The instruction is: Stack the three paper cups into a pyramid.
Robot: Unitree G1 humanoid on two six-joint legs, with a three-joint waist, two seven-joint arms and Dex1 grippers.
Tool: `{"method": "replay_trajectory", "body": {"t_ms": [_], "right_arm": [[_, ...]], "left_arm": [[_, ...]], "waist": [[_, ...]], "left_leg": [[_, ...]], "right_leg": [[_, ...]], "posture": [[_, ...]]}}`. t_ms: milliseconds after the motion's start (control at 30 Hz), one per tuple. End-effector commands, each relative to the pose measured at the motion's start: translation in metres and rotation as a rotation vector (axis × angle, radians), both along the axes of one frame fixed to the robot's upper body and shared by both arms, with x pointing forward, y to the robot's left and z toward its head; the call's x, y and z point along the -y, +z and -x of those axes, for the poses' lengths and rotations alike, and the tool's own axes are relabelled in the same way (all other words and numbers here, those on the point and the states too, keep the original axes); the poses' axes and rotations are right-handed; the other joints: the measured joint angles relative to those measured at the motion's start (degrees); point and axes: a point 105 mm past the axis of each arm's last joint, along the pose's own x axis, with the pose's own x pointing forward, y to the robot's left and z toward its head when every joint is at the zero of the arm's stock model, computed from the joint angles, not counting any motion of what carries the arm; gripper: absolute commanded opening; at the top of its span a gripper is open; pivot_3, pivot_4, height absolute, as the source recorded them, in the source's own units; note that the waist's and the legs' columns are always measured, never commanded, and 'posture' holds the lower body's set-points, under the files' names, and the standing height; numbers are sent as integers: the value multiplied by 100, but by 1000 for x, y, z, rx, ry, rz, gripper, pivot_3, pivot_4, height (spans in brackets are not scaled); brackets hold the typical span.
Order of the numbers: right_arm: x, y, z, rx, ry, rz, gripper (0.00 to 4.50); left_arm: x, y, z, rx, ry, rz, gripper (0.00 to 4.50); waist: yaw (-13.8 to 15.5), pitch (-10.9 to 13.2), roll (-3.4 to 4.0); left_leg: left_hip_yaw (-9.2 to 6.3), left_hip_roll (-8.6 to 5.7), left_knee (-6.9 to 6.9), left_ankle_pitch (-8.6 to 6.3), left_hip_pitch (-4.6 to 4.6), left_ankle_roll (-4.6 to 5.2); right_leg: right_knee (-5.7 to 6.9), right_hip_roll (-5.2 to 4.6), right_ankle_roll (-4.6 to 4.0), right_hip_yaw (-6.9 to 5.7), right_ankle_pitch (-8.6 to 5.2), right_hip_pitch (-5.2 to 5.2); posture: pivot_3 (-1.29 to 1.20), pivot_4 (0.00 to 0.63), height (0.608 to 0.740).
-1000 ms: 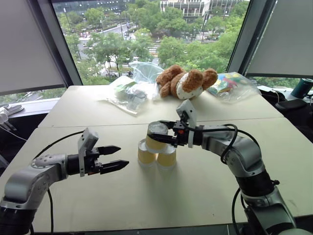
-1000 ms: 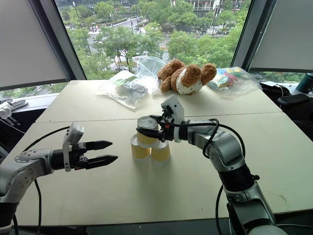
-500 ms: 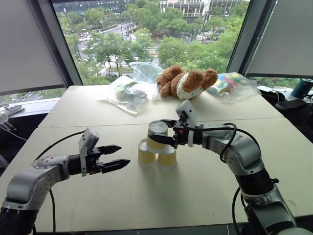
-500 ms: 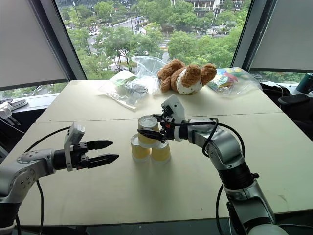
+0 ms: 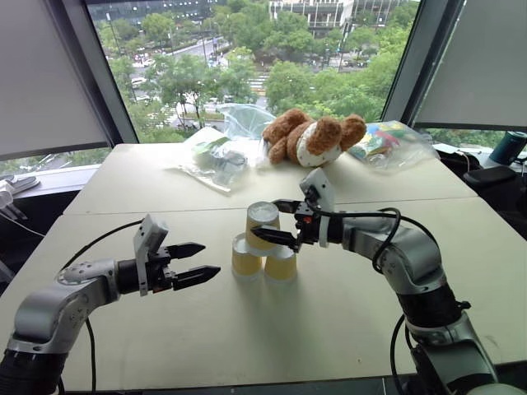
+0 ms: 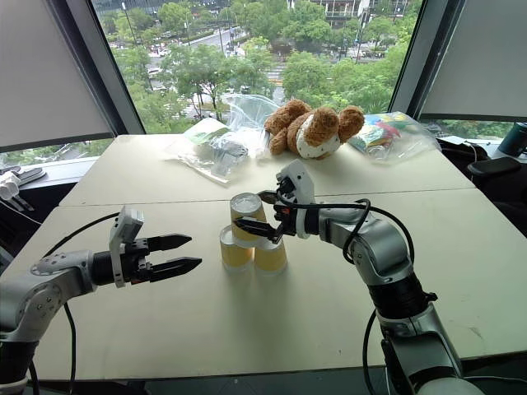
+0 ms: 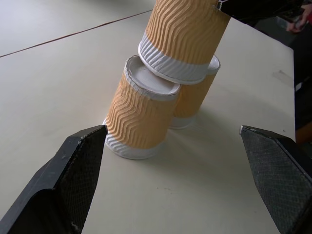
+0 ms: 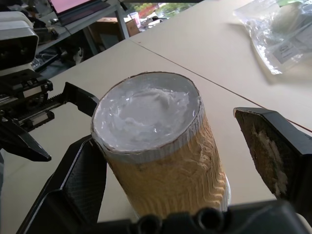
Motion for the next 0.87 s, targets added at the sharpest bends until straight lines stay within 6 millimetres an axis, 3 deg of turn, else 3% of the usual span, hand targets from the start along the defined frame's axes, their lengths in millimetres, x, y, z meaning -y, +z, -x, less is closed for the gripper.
{"method": "replay_trajectory", "body": {"t_ms": [33, 200, 400, 533, 767, 867], "right_arm": [[-1, 17, 18, 44, 66, -39, 4452], [6, 18, 24, 51, 68, -43, 4452], [53, 32, 23, 76, -73, -79, 4452], [73, 24, 30, 69, -122, -54, 4452], [160, -5, 74, -154, -310, -41, 4452], [179, -16, 80, -164, -406, -53, 4452]], "left_arm": [[0, 7, 1, 31, -10, 0, 4500], [1, 8, -1, 29, -14, 0, 4500], [-2, 7, -1, 16, -11, 2, 4500], [-2, 6, -3, 6, -16, 9, 4500], [-14, 7, 4, -15, 9, 1, 4500], [-19, 7, 5, 9, 47, -22, 4500]], "waist": [[1, 0, 0], [4, 0, 0], [24, 0, 0], [18, 0, 0], [157, 1, -1], [161, 1, -1]], "left_leg": [[0, 0, -1, 0, 0, 0], [0, 0, -1, 0, 0, 0], [0, -3, 0, 0, -1, 0], [1, -3, -2, 0, 0, 0], [3, -3, -10, -3, -3, 6], [10, -1, -5, -5, 12, 9]], "right_leg": [[0, 0, 0, 0, 0, 0], [0, 0, 0, 0, 0, 0], [-3, -2, 0, -1, 0, 4], [-4, -2, 0, -1, 0, 4], [-29, -2, 1, -4, 0, 14], [-30, -3, 6, -2, 3, 28]], "posture": [[0, 150, 740], [0, 150, 740], [0, 150, 740], [0, 150, 740], [0, 150, 740], [0, 150, 740]]}}
